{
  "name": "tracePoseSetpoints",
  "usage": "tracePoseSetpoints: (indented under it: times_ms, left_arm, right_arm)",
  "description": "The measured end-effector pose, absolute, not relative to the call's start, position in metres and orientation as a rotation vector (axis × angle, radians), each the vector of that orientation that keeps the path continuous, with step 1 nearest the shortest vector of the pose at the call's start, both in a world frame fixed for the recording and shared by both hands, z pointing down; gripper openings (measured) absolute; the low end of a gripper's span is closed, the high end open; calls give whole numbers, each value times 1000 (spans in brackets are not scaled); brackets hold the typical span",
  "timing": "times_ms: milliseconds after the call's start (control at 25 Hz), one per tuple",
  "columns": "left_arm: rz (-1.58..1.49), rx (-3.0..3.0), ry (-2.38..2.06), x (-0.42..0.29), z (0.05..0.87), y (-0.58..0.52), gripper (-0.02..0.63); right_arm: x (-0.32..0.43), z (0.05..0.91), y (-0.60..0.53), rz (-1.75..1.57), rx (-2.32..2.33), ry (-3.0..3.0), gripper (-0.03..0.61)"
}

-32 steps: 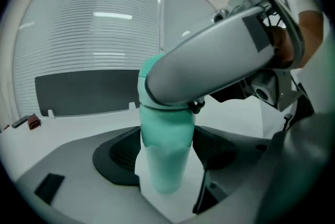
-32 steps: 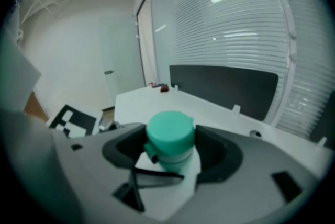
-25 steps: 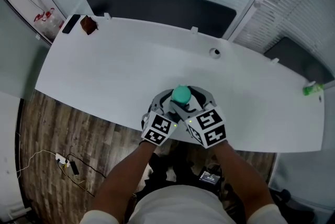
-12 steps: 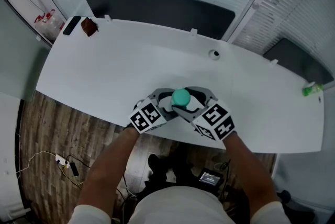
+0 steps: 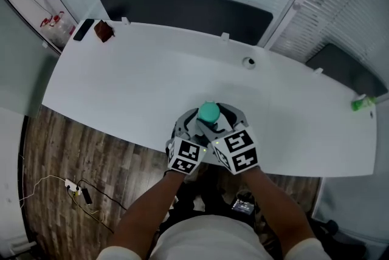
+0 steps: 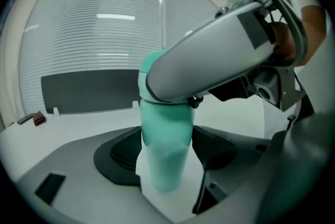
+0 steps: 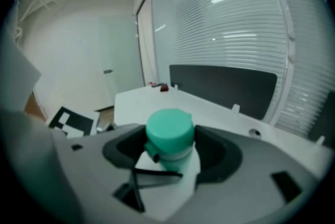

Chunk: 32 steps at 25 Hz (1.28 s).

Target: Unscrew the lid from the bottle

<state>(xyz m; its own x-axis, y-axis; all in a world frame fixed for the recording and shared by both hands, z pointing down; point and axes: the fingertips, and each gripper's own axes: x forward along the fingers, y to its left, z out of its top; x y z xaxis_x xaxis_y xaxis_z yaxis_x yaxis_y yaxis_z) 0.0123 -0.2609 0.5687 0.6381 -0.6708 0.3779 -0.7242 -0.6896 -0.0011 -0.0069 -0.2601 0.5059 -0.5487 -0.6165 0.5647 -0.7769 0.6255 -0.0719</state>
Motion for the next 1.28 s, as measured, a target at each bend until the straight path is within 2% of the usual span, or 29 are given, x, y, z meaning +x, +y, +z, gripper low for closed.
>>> tracePoseSetpoints:
  times_ms: [720,1040,1280]
  left_arm:
    - [630,2885,-615,14,571,-252,292]
    - [574,2782,-994,6,566,-253,293]
    - [561,2724,-1091,8,567,-256,293]
  right_arm:
    - [-8,505,-255,338,815,-2415,305]
    - [-7,507,-256,365,960,-2376,304]
    - [-8,507,-259,365,1036,-2355,302]
